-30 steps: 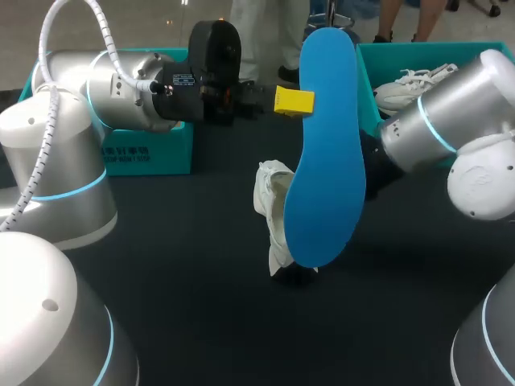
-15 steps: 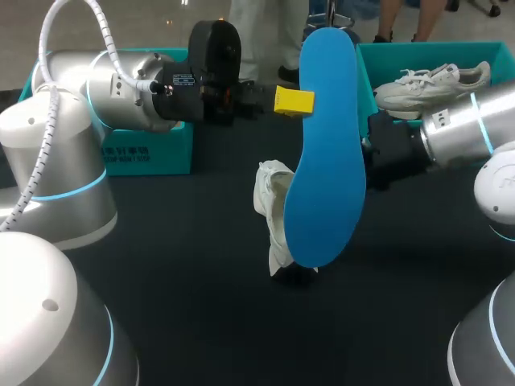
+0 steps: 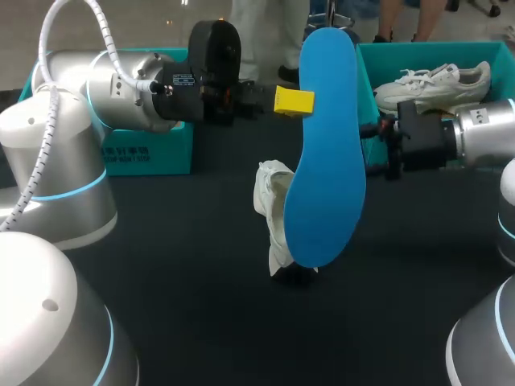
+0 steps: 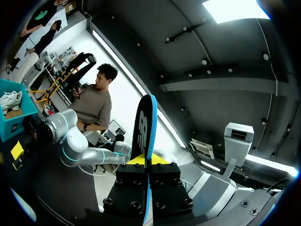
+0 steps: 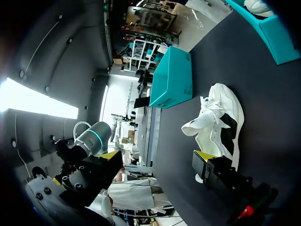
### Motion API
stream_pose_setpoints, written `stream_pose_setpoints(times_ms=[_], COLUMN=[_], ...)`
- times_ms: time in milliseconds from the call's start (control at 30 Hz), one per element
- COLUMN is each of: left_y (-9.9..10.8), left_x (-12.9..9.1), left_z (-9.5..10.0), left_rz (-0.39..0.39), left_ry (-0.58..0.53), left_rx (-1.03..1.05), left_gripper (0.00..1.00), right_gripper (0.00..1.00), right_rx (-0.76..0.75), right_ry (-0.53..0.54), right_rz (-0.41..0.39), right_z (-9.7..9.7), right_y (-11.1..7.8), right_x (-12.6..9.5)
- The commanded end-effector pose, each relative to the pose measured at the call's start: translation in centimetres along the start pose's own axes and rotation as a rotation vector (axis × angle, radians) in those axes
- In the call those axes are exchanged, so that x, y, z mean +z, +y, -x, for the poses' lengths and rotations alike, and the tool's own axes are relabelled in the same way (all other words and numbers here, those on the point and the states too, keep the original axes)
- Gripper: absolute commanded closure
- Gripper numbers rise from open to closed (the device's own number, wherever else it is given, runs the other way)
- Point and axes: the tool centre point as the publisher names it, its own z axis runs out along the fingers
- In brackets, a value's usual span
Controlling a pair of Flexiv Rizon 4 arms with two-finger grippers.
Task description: Take the shoe out of the shoebox, open the shoe tongue, remove and reinsert the insole, then place the shoe into the shoebox
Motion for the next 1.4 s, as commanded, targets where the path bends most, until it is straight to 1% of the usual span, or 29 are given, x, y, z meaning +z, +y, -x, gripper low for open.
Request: stream_pose_setpoints(times_ms=[33,67,200,267,333,400,433,467,900,1000,1133,1167,1200,1233,1267,1333,1400], left_y=[0.1,0.1,0.1,0.1,0.1,0.1,0.1,0.1,0.1,0.0,-0.3,-0.4,-0.4,-0.4,-0.3,0.0,0.3], left_x=[-0.1,-0.1,-0.1,-0.1,-0.1,-0.1,-0.1,-0.1,-0.1,-1.1,-1.6,-1.6,-1.7,-1.8,-2.0,-2.3,-2.8], left_z=[-0.1,-0.1,-0.1,-0.1,-0.1,-0.1,-0.1,-0.1,-0.1,0.3,0.4,0.4,0.4,0.5,0.7,1.2,1.9], left_rz=[-0.001,-0.001,-0.001,-0.001,-0.001,-0.001,-0.001,-0.001,-0.001,0.107,0.199,0.209,0.241,0.259,0.263,0.317,0.336], left_ry=[0.0,0.0,0.0,0.0,0.0,0.0,0.0,0.0,0.0,-0.068,-0.108,-0.107,-0.127,-0.123,-0.125,-0.139,-0.14], left_rx=[0.001,0.001,0.001,0.001,0.001,0.001,0.001,0.001,0.001,0.107,0.224,0.241,0.281,0.307,0.324,0.39,0.453], left_gripper=[1.0,1.0,1.0,1.0,1.0,1.0,1.0,1.0,1.0,1.0,1.0,1.0,1.0,1.0,1.0,1.0,1.0], right_gripper=[0.0,0.0,0.0,0.0,0.0,0.0,0.0,0.0,0.0,0.0,0.0,0.0,0.0,0.0,0.0,0.0,0.0], right_rx=[-0.004,-0.009,-0.008,-0.01,-0.011,0.0,-0.001,0.008,0.008,0.008,0.008,0.008,0.008,0.008,0.008,0.008,0.008], right_ry=[0.032,0.01,0.028,0.016,0.035,0.077,0.094,0.089,0.089,0.089,0.089,0.089,0.089,0.089,0.089,0.089,0.089], right_rz=[0.001,0.006,0.008,0.002,-0.006,-0.021,0.003,0.028,0.028,0.028,0.028,0.028,0.028,0.028,0.028,0.028,0.028], right_z=[-0.4,-0.7,-1.5,-1.9,-2.3,-2.6,-2.8,-2.9,-2.9,-2.9,-2.9,-2.9,-2.9,-2.9,-2.9,-2.9,-2.9], right_y=[0.4,0.6,1.1,1.3,1.5,1.7,1.7,1.9,1.9,1.9,1.9,1.9,1.9,1.9,1.9,1.9,1.9], right_x=[-0.4,-0.5,-1.0,-1.2,-1.3,-1.3,-1.2,-1.3,-1.3,-1.3,-1.3,-1.3,-1.3,-1.3,-1.3,-1.3,-1.3])
